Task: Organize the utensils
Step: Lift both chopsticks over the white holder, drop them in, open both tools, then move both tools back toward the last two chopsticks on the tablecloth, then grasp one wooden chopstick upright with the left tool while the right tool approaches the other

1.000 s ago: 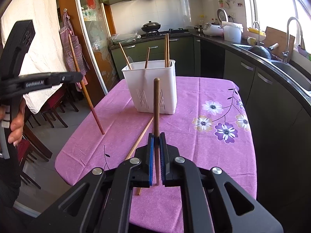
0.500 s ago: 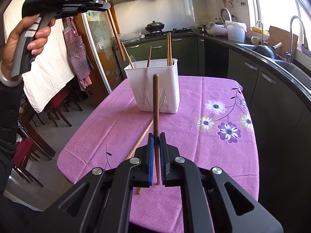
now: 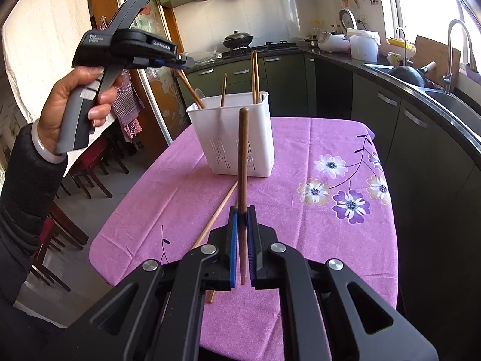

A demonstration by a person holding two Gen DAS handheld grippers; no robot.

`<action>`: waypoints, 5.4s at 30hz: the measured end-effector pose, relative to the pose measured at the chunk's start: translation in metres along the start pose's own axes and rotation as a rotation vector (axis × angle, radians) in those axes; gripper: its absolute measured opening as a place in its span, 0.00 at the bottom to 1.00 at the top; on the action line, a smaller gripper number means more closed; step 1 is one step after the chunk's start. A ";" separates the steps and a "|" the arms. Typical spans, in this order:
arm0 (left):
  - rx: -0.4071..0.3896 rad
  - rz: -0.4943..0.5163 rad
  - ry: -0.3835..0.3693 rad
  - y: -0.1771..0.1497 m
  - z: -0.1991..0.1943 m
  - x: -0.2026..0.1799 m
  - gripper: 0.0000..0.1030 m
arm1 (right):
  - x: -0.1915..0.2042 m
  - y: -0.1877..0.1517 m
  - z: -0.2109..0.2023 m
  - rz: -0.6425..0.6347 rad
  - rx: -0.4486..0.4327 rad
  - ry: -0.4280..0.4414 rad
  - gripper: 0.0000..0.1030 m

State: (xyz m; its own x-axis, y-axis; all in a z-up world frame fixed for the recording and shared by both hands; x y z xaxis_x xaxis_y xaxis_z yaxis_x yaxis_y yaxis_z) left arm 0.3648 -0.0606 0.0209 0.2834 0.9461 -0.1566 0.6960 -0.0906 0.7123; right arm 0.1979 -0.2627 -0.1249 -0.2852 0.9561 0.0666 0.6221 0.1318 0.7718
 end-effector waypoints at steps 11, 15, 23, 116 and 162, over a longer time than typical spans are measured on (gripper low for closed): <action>-0.140 0.054 -0.010 -0.062 -0.094 -0.014 0.57 | -0.009 0.134 -0.027 0.093 -0.231 0.003 0.07; -0.120 0.054 -0.027 -0.089 -0.111 -0.015 0.58 | -0.010 0.184 -0.010 0.161 -0.298 -0.005 0.07; -0.039 0.036 -0.043 -0.127 -0.110 -0.004 0.59 | 0.009 0.215 0.079 0.167 -0.166 -0.054 0.07; 0.407 -0.062 -0.051 -0.172 0.094 -0.028 0.09 | -0.007 -0.025 0.102 0.074 0.197 -0.100 0.30; 0.110 0.050 -0.085 -0.175 -0.055 -0.021 0.06 | 0.066 -0.003 0.203 -0.177 0.460 -0.114 0.30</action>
State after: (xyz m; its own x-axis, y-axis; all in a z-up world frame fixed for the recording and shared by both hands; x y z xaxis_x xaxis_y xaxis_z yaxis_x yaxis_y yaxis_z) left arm 0.2005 -0.0472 -0.0628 0.3715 0.9102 -0.1832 0.7463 -0.1753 0.6421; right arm 0.3248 -0.1469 -0.2512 -0.3502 0.9277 -0.1292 0.8353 0.3717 0.4050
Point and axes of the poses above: each gripper's, at about its wrist camera, not at the fingertips, and z roughly the way its jaws point, x to its left, y to its top, the point moved 2 cm from there along z, roughly the way its jaws point, and after that the axes turned 13 degrees about -y, right-handed, at the moved point
